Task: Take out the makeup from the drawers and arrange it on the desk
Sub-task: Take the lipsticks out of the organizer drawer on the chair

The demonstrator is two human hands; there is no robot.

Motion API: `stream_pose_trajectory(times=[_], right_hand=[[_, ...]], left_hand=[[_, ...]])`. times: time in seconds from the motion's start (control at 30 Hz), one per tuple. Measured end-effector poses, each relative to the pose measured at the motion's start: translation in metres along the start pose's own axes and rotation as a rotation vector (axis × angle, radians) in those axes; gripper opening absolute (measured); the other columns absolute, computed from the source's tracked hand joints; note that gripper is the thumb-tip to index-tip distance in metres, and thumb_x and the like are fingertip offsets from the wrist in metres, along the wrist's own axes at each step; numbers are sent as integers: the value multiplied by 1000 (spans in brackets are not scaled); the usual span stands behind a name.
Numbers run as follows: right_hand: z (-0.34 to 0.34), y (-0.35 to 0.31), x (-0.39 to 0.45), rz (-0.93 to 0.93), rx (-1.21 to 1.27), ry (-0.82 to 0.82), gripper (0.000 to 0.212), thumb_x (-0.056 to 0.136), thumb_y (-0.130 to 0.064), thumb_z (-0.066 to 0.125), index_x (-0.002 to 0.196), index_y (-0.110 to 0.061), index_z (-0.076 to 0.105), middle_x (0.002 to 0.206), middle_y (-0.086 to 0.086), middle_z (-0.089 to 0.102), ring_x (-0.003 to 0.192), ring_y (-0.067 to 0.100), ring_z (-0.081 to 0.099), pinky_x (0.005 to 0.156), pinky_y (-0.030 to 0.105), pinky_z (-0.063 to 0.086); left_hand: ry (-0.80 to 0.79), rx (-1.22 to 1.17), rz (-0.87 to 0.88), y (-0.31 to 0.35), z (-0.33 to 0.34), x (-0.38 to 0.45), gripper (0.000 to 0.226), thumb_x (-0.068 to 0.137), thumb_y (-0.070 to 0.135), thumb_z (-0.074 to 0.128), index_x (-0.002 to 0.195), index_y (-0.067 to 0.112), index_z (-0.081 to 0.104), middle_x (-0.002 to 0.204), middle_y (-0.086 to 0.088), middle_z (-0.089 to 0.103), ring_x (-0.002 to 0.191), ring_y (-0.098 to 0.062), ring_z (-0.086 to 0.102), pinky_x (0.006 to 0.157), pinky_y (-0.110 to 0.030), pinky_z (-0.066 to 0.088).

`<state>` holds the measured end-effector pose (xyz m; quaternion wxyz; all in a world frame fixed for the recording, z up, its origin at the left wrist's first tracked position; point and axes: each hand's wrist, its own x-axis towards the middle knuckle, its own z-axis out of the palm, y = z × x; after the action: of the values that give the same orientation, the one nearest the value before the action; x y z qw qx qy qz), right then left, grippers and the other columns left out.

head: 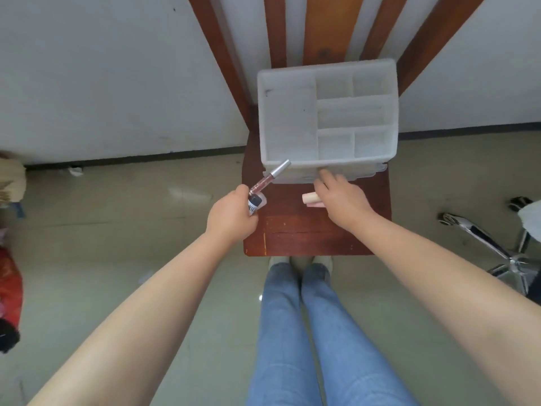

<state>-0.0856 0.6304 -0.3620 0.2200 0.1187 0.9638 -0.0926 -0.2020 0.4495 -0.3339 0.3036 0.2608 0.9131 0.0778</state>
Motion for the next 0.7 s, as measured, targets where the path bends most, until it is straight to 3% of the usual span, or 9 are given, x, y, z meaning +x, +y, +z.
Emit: stream_pose_trajectory(times=[0.07,0.1,0.13,0.17,0.27,0.33,0.57,0.7], right_hand=[[3,5,-9,-152,-39,45,52,63,13,62,114,8,51,133,29,42,101,39,54,53,34,46],[3,5,-14,-212,-64,32,50,47,13,73,96,8,61,113,30,57,84,39,61,41,28,43],[5,7,-19,-259,-88,35,50,34,11,79,82,5,64,95,25,65,70,36,63,33,23,38],[8,8,-21,-295,-114,42,49,34,7,80,79,2,64,90,21,65,68,33,62,33,21,35],[22,16,-12,-136,-46,-56,39,76,2,56,114,0,50,134,18,42,109,32,47,59,32,40],[22,26,-2,-19,-12,-35,40,82,3,48,122,-2,45,141,13,35,113,31,41,66,35,39],[2,28,-3,-29,89,-38,30,80,2,50,109,-3,50,115,14,51,100,30,47,64,32,33],[-20,44,-48,8,80,10,29,80,3,51,108,-2,50,114,14,46,96,31,47,61,32,34]], left_hand=[[-6,-47,-44,-7,5,-3,19,78,11,51,78,14,32,73,0,44,66,-27,42,55,-30,29],[-15,-65,-57,-10,7,-5,19,78,12,51,78,15,32,74,0,45,68,-27,43,56,-29,29],[-24,-78,-63,-12,9,-8,18,78,12,50,78,15,33,76,0,46,69,-27,43,57,-29,30],[-33,-86,-69,-14,11,-10,17,78,12,50,78,15,33,78,0,47,70,-27,44,58,-29,31],[-35,-100,-100,-17,15,-15,16,79,12,50,79,15,34,78,0,48,70,-27,45,58,-29,32],[-25,-100,-108,-18,15,-17,18,79,13,51,79,16,33,77,1,47,68,-27,45,57,-29,32],[-72,35,8,-2,-2,-23,21,80,12,51,81,15,30,68,4,40,67,-26,42,52,-29,27],[-44,220,252,34,-30,-13,18,82,10,50,84,12,32,81,-5,48,75,-28,42,57,-31,30]])
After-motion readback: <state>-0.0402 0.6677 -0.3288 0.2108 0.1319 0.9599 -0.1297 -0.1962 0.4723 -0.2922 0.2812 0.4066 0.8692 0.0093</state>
